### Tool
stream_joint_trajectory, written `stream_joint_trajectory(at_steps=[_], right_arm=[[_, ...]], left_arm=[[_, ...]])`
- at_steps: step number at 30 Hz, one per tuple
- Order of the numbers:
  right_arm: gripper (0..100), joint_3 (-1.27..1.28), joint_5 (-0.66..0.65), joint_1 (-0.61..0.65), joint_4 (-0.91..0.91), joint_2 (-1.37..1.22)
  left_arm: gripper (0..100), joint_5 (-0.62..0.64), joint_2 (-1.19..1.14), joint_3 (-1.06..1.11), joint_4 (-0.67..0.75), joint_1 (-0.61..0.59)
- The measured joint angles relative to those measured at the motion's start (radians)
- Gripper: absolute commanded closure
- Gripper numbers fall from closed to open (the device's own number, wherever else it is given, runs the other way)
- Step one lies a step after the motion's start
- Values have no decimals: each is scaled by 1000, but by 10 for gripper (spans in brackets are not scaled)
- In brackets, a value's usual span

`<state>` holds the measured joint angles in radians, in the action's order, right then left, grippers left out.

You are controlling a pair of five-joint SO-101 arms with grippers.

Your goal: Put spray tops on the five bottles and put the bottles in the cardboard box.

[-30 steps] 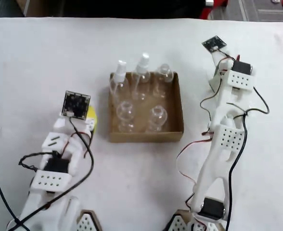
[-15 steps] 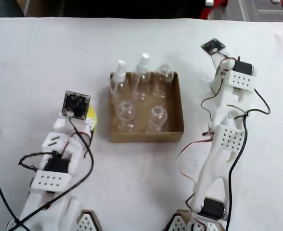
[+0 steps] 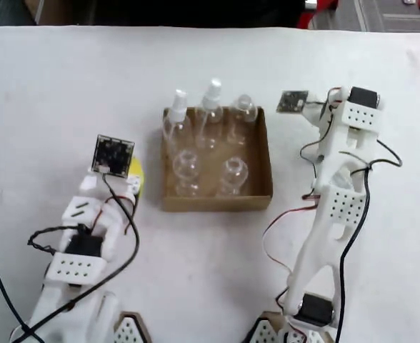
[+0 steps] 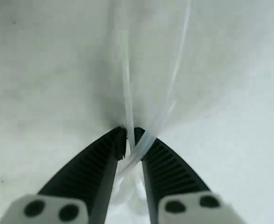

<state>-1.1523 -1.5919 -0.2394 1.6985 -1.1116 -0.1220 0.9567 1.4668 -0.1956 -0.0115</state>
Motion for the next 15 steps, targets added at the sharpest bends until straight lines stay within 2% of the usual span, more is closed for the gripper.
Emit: stream_joint_trajectory(at_steps=[5, 11, 15], right_arm=[[981, 354, -238, -6, 3, 241], [981, 870, -532, -9, 3, 681], [981, 1143, -617, -38, -49, 872]], left_arm=[[910, 0, 0, 0, 0, 0], [910, 0, 0, 0, 0, 0], [910, 0, 0, 0, 0, 0]])
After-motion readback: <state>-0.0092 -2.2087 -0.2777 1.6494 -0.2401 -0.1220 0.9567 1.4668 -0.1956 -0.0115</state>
